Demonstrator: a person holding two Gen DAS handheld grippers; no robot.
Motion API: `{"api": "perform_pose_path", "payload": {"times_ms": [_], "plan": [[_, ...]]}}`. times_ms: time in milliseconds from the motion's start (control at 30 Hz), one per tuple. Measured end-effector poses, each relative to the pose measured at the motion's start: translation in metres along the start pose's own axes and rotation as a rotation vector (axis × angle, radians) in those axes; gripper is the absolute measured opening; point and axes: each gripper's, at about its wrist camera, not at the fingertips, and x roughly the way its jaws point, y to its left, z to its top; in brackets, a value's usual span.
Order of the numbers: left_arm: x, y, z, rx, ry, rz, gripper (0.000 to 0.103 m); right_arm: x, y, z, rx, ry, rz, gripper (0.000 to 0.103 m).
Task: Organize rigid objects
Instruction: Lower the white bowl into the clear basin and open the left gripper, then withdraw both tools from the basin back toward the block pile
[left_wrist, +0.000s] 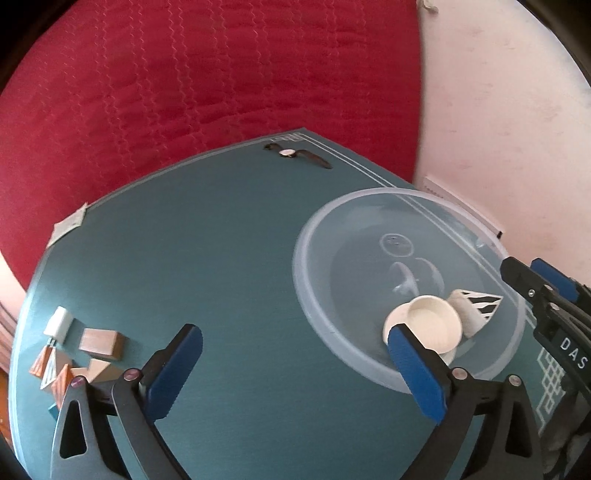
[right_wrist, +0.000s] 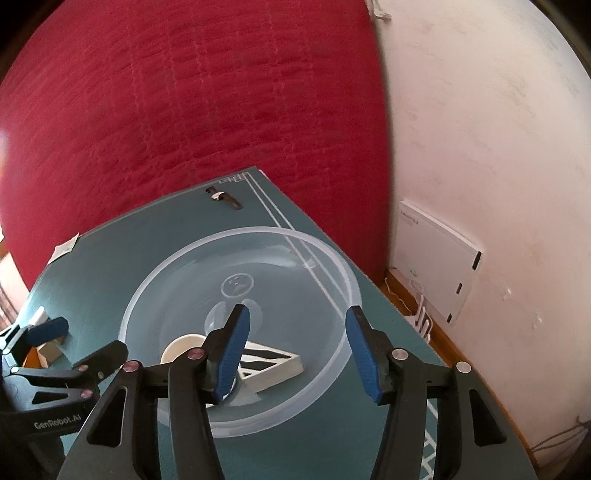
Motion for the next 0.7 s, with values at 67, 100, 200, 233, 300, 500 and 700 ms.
{"api": "perform_pose_path", "payload": {"times_ms": [67,100,200,233,300,500,700], "plan": [[-0.001,0.002,-0.001,0.006,-0.011,0.022,0.102,-0.001,0.003,-0.002,-0.01,0.003,0.006,0.056],[-0.003,0.004,-0.003,0.008,-0.017,0.035,0.102,-0.001,0.004,-0.002,-0.014,0.003,0.007,0.056],[-0.012,0.01,-0.008,0.01,-0.041,0.055,0.102,-0.001,0.007,-0.003,-0.027,0.002,0.007,0.056],[-0.014,0.011,-0.009,0.01,-0.048,0.06,0.102,-0.001,0.009,-0.004,-0.033,0.0,0.006,0.056],[-0.018,0.015,-0.011,0.013,-0.063,0.072,0.102,-0.002,0.013,-0.005,-0.045,-0.006,0.004,0.056],[-0.033,0.031,-0.015,-0.014,-0.086,0.081,0.102,-0.002,0.027,-0.011,-0.088,-0.009,0.015,0.056],[-0.046,0.058,-0.021,-0.064,-0.101,0.116,0.102,-0.007,0.044,-0.018,-0.137,-0.022,0.01,0.056]]}}
